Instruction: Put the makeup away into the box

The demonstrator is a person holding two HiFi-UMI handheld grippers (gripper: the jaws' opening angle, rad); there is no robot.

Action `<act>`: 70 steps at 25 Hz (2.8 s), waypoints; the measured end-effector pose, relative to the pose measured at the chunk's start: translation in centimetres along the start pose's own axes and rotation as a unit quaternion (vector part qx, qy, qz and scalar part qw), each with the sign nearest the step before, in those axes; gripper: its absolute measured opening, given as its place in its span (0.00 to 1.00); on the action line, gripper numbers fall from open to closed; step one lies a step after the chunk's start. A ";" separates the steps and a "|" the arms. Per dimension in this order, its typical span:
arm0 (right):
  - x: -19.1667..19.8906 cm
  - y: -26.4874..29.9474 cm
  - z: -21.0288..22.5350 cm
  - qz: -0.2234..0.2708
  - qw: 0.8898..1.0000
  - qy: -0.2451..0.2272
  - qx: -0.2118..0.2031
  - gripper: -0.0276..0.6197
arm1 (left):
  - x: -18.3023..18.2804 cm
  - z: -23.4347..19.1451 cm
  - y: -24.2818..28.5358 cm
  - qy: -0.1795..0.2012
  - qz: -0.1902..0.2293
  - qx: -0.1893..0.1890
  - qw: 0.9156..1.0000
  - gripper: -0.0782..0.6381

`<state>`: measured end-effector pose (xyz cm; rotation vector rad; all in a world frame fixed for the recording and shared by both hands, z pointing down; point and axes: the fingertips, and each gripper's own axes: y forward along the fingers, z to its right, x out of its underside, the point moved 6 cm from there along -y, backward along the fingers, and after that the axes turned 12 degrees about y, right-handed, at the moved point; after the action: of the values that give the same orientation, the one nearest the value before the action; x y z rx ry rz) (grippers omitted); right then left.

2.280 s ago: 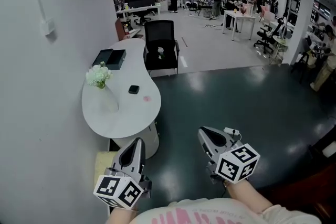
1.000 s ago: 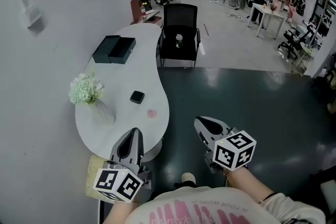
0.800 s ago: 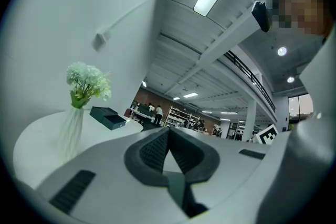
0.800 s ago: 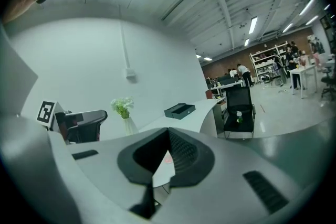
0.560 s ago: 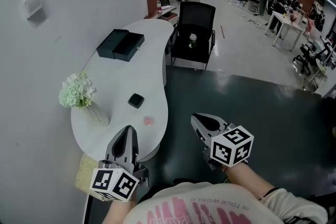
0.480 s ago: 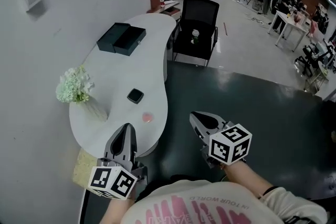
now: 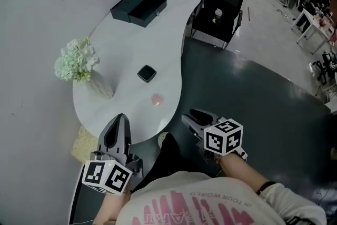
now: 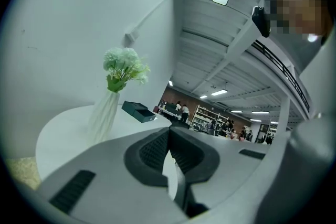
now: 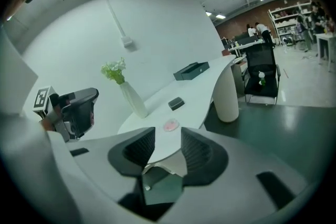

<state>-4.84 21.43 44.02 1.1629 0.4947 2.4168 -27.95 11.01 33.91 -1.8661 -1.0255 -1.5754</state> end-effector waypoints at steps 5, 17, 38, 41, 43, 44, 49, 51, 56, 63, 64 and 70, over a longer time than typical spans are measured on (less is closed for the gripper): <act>0.8 3.7 -0.7 -0.056 0.998 -0.014 -0.024 0.39 | 1.2 -1.8 1.8 -0.017 -0.010 -0.018 1.000 0.11; -0.6 12.2 -1.5 -0.140 0.984 -0.106 -0.017 0.51 | 1.8 -5.4 7.4 -0.029 -0.031 -0.028 0.999 0.11; -0.4 16.8 -1.4 -0.188 0.963 -0.189 0.037 0.55 | 2.2 -8.1 9.2 -0.024 -0.043 -0.058 0.997 0.11; -0.2 16.8 -1.6 -0.198 0.955 -0.216 0.052 0.52 | 2.1 -8.1 9.2 -0.026 -0.040 -0.057 0.997 0.11; -0.1 16.8 -1.6 -0.203 0.950 -0.227 0.061 0.50 | 2.2 -8.0 9.1 -0.026 -0.041 -0.055 0.997 0.11; -0.1 16.8 -1.6 -0.202 0.950 -0.228 0.065 0.47 | 2.2 -8.0 9.0 -0.027 -0.041 -0.055 0.997 0.11; -0.4 16.8 -1.2 -0.182 0.956 -0.217 0.076 0.41 | 2.2 -8.0 8.0 -0.025 -0.036 -0.060 0.997 0.11; -0.4 16.7 -1.2 -0.181 0.956 -0.215 0.079 0.39 | 1.9 -7.9 7.6 -0.024 -0.032 -0.061 0.997 0.11; 0.3 15.5 -1.1 -0.183 0.963 -0.180 0.084 0.40 | 1.4 -7.2 6.1 -0.021 -0.025 -0.063 0.997 0.11; 0.3 11.6 0.1 -0.154 0.975 -0.131 0.097 0.40 | 0.6 -4.8 5.1 -0.015 -0.017 -0.043 0.999 0.11; 0.1 10.9 0.3 -0.144 0.976 -0.127 0.099 0.40 | 0.6 -4.4 5.0 -0.014 -0.016 -0.038 0.999 0.11; -1.7 5.6 1.8 -0.070 0.985 -0.099 0.121 0.40 | 0.2 -1.3 4.7 -0.008 -0.026 -0.004 1.000 0.11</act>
<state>-3.63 16.02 46.61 1.4018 0.7941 2.1371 -25.05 7.22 34.82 -1.8747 -1.0849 -1.5978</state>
